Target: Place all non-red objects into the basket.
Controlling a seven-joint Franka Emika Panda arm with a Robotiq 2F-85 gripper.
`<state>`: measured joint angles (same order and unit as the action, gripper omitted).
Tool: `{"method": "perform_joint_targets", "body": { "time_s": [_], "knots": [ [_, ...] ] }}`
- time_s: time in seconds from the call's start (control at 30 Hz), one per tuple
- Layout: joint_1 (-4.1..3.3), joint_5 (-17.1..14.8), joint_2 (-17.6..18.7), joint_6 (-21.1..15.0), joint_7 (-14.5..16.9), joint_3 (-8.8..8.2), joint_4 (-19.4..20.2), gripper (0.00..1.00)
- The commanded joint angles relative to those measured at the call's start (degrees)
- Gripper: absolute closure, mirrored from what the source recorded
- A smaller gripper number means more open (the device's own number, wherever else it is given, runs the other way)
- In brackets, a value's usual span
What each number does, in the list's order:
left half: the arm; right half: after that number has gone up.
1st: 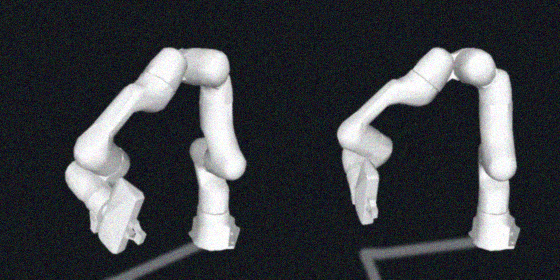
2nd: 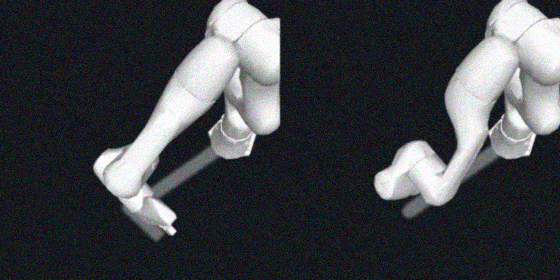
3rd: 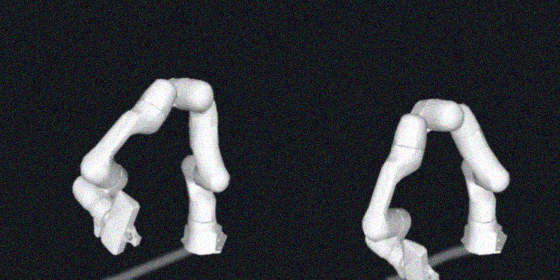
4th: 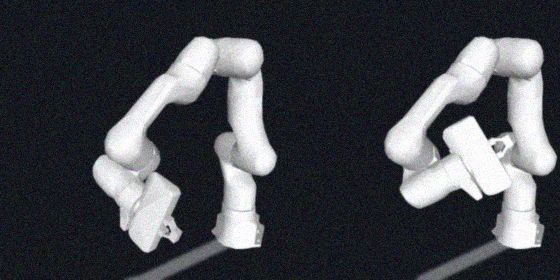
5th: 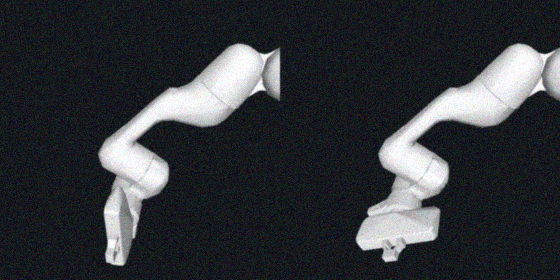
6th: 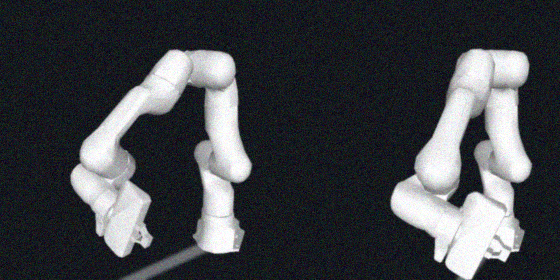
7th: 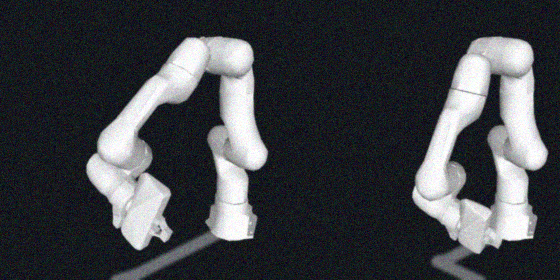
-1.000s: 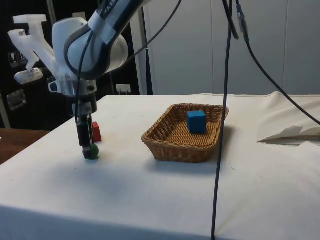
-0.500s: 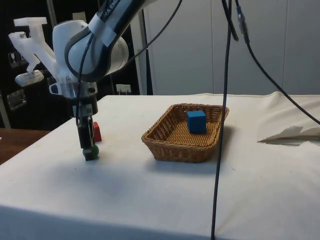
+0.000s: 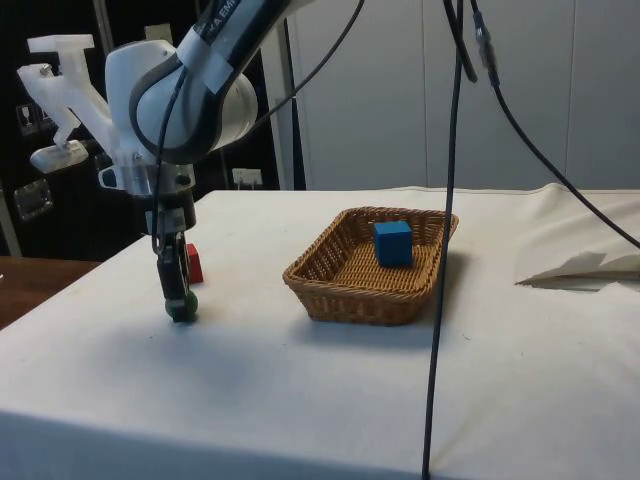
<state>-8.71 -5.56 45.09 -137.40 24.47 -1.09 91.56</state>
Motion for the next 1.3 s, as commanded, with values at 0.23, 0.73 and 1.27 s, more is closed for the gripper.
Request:
{"method": "perform_joint_targets", "body": {
  "time_s": [0.23,0.73,1.27],
  "knots": [
    [-0.06,-0.06,-2.92,1.15,-0.29,0.00,1.32,1.00],
    [0.00,-0.11,-9.45,1.49,-0.23,0.06,6.76,1.00],
    [0.11,-0.23,-16.21,1.09,0.34,0.17,12.89,1.00]
  ]
}}
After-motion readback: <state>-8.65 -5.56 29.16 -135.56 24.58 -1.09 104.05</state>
